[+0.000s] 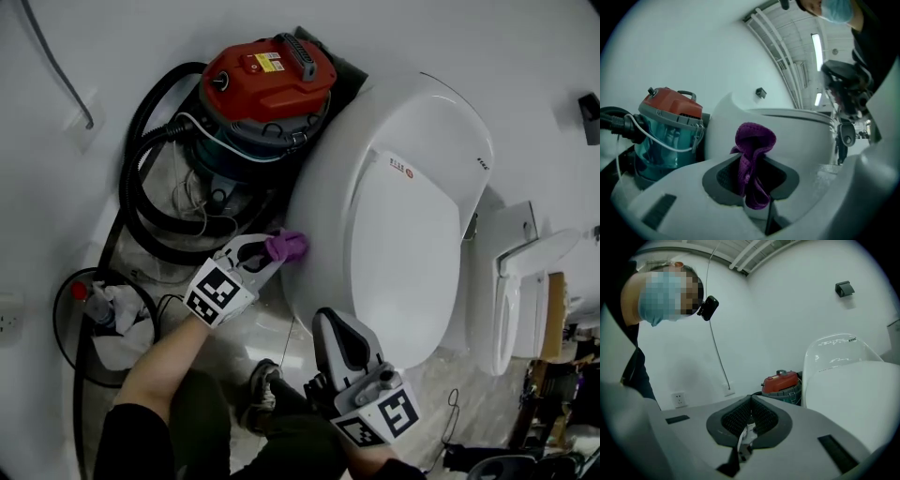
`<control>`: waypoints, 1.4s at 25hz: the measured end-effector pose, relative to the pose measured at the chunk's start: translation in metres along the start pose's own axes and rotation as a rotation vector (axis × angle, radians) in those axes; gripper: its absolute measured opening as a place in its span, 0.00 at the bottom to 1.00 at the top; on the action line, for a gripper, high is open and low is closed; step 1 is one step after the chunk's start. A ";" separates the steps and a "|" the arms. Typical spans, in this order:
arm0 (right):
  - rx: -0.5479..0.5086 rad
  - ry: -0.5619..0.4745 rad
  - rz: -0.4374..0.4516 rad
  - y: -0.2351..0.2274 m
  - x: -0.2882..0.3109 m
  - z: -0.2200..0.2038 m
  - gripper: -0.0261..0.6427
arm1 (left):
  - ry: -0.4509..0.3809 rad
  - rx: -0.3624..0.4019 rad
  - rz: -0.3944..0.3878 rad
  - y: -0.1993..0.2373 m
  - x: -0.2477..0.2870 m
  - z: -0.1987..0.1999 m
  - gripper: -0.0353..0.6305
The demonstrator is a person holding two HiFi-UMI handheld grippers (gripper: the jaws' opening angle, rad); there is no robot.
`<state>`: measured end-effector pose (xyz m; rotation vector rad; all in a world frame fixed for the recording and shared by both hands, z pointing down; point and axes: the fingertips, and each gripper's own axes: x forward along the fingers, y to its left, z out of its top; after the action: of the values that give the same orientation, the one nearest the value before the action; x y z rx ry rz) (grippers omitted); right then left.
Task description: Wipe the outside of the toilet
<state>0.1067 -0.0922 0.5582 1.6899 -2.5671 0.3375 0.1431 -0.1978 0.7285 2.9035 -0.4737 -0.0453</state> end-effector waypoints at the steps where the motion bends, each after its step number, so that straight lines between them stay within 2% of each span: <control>1: 0.004 -0.003 0.001 0.001 -0.002 0.000 0.04 | 0.028 0.022 -0.028 -0.014 -0.009 -0.013 0.17; 4: 0.011 0.000 0.019 0.004 -0.004 -0.002 0.04 | 0.081 0.050 -0.105 -0.049 -0.030 -0.043 0.17; 9: 0.029 -0.002 0.046 0.009 -0.002 -0.005 0.04 | 0.068 0.047 -0.235 -0.092 -0.040 -0.061 0.17; 14: 0.020 -0.006 0.075 0.014 0.001 -0.004 0.04 | 0.061 0.017 -0.259 -0.105 -0.022 -0.073 0.17; 16: 0.009 -0.001 0.078 0.015 0.001 -0.004 0.04 | 0.051 0.009 -0.226 -0.097 -0.015 -0.073 0.17; 23: 0.002 0.025 0.089 0.005 0.004 -0.006 0.04 | 0.011 -0.032 -0.034 -0.043 0.007 -0.059 0.17; 29: -0.001 0.044 0.117 -0.001 0.007 -0.009 0.04 | -0.035 -0.133 0.169 0.030 0.029 -0.038 0.17; 35: 0.010 0.040 0.133 -0.009 0.003 -0.007 0.04 | -0.047 -0.156 0.259 0.088 0.062 -0.015 0.17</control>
<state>0.1127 -0.0969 0.5673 1.5025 -2.6595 0.3865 0.1753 -0.2961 0.7610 2.6717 -0.8119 -0.1072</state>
